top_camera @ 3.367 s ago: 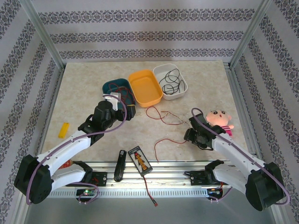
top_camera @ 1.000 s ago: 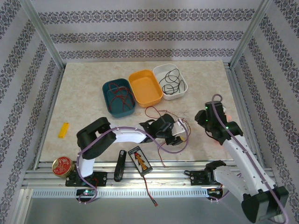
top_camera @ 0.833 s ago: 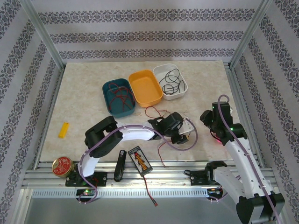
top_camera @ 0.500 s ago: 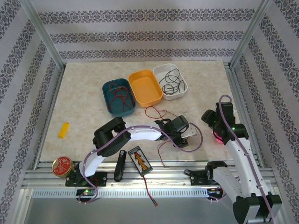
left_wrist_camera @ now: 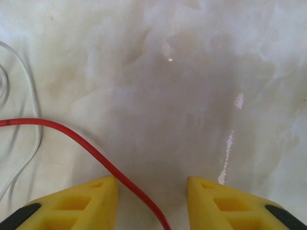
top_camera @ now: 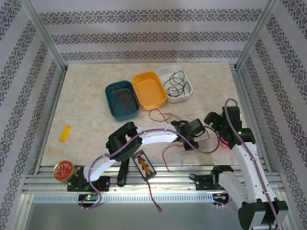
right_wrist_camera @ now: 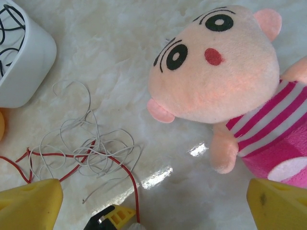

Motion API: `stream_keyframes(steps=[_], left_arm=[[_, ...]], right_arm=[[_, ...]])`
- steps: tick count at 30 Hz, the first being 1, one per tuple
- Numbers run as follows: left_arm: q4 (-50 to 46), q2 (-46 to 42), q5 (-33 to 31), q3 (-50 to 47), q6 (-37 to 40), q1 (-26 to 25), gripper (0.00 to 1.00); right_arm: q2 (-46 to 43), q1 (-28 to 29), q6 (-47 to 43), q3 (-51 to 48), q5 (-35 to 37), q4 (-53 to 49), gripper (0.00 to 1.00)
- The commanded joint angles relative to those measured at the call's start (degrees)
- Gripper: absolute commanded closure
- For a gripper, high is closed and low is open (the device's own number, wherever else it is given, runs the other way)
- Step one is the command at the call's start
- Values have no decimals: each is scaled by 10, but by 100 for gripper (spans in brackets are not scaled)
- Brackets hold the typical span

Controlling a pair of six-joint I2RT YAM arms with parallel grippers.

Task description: Untangle the cables

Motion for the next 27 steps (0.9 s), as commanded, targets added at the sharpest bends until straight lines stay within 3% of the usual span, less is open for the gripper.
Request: stream_keyframes(steps=[1,4,8,15,27], left_arm=[[-142,45,-66,27,-16,13,67],[-164,49,-78,25,-25,30,85],[-141,21,-81,-14,-20,52,100],[-51,-65,-101,-93,35,63,100],[162,-276,-62,-262,85,83,100]], right_arm=[[-14,-6,0,-10,10,-9,2],[-17,-7,2,-12,12,-7,2],[-15,-7,1,-12,12,-7,2],[-9,-7,7,-15,-3,5,2],[-7,-7,2,-28,-54,44,2]])
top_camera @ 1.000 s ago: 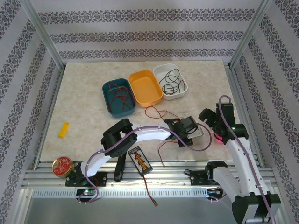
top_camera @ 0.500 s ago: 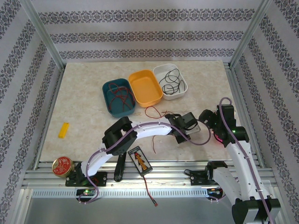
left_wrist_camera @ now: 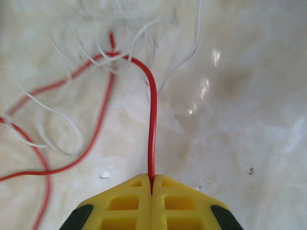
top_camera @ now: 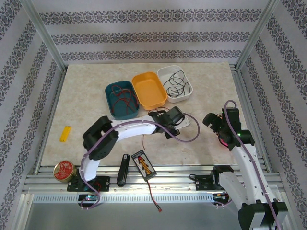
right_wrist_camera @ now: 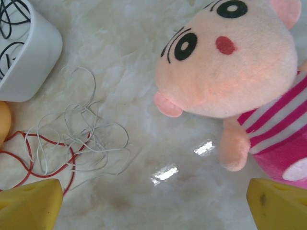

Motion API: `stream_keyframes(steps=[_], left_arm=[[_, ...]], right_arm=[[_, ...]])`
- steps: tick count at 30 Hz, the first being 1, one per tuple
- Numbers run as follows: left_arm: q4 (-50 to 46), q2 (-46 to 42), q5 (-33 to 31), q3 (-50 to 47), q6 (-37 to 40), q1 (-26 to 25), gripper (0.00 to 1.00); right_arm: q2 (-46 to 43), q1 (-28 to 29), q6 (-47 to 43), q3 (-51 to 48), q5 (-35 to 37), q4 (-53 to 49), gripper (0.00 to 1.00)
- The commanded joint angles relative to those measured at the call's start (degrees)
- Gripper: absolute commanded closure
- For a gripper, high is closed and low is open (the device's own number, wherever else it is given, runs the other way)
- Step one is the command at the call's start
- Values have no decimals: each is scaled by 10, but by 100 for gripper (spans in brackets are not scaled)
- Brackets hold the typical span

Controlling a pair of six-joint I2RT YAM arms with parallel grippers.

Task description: Untangle the cables

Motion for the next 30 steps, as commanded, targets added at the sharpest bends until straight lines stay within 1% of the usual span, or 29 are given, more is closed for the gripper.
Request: stream_keyframes(steps=[1,5,10,15,23,30], left_arm=[[108,-69,8,-43,31,6,100],[164,-125,22,-94,31,21,100],[227,-173,32,-151,34,39,100],[276,-210,49,-195,36,49,100],[349,-266,121,-253,-5,74,100],[367,-290,155,-274,-19,82,100]], right_arm=[[0,-7,-2,-8,-32,24,2],[3,-6,-6,-13,-59,39,2],[1,-4,-9,-21,-91,62,2],[0,12,-13,-20,-101,77,2],[25,67,-13,-17,-100,122,2],[52,115,-17,-4,-82,151,2]])
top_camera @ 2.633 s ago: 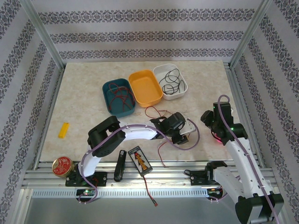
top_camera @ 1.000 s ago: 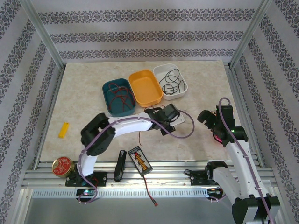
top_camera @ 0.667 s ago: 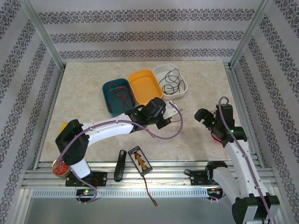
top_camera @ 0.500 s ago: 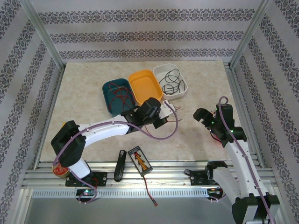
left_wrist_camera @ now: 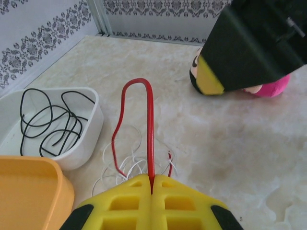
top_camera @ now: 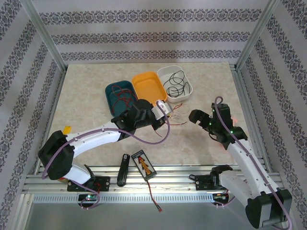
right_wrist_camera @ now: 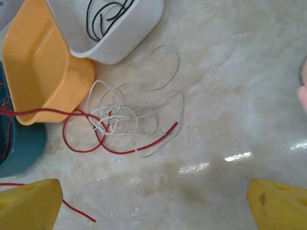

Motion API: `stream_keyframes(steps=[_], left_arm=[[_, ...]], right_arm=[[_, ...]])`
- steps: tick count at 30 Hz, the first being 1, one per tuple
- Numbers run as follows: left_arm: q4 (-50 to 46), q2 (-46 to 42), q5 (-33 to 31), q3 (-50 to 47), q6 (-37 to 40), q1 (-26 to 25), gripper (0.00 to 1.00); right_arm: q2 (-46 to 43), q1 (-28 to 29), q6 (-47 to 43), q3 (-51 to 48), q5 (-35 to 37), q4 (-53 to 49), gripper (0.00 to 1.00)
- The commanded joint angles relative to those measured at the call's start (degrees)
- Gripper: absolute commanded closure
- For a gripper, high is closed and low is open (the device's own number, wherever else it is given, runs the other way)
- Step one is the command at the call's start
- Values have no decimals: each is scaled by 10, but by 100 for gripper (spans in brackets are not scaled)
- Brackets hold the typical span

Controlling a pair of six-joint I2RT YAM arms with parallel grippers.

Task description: Untangle the cables

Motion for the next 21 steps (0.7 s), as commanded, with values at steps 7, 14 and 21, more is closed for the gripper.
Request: stream_keyframes(steps=[7,14,21], left_arm=[[70,-34,75,-29,-20,12,100],[93,-41,65,-27,-42,15,100],[103,-84,11,3,-62,14,100]], right_arm=[[32,51,-18,34,28,39,2],[63,65,-20,43,22,75,2],[75,66,-5,26,37,76,2]])
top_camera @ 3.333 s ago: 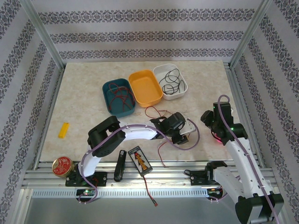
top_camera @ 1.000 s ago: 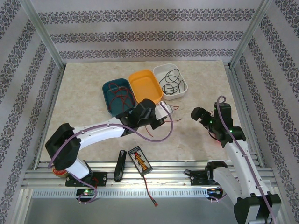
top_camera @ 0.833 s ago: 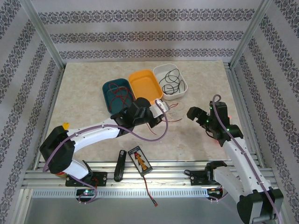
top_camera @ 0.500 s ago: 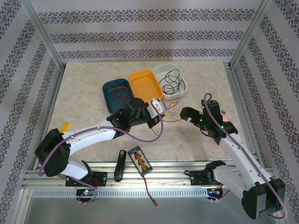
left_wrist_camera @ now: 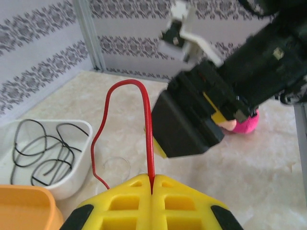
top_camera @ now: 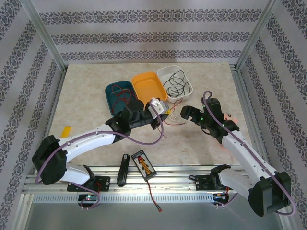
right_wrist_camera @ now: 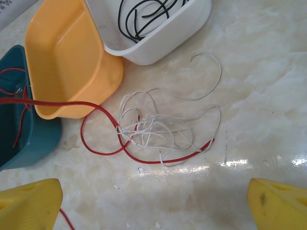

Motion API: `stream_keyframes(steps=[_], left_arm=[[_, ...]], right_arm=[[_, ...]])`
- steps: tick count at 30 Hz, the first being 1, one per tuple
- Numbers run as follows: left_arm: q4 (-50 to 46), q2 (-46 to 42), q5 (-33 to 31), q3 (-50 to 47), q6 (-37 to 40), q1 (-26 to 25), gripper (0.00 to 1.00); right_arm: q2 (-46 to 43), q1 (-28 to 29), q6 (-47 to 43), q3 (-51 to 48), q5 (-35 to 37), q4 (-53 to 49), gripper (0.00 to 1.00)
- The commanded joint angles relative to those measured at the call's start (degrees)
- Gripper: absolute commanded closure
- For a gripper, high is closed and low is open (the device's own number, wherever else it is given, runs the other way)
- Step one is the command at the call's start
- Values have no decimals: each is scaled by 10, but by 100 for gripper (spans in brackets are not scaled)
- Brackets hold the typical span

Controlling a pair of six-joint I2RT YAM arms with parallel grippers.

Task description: Untangle the cables

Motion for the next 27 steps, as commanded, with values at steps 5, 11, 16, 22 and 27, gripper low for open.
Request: stream_keyframes(steps=[5,11,16,22,27], left_arm=[[-9,-41,-91,75,-58,23,100],[-66,-60,-111,102,-133,75,100],[-91,-87,-120,97,-142,126,100],[-103,-90,-138,88,-104,177,100],[-112,-74,-148,82,-83,222,100]], right_arm=[[-20,7,10,-13,31,4,2],[-40,6,5,-15,50,-22,2],[-47,4,6,-22,54,-27,2],[-38,4,9,-22,46,-22,2],[-32,3,10,-18,44,-21,2]])
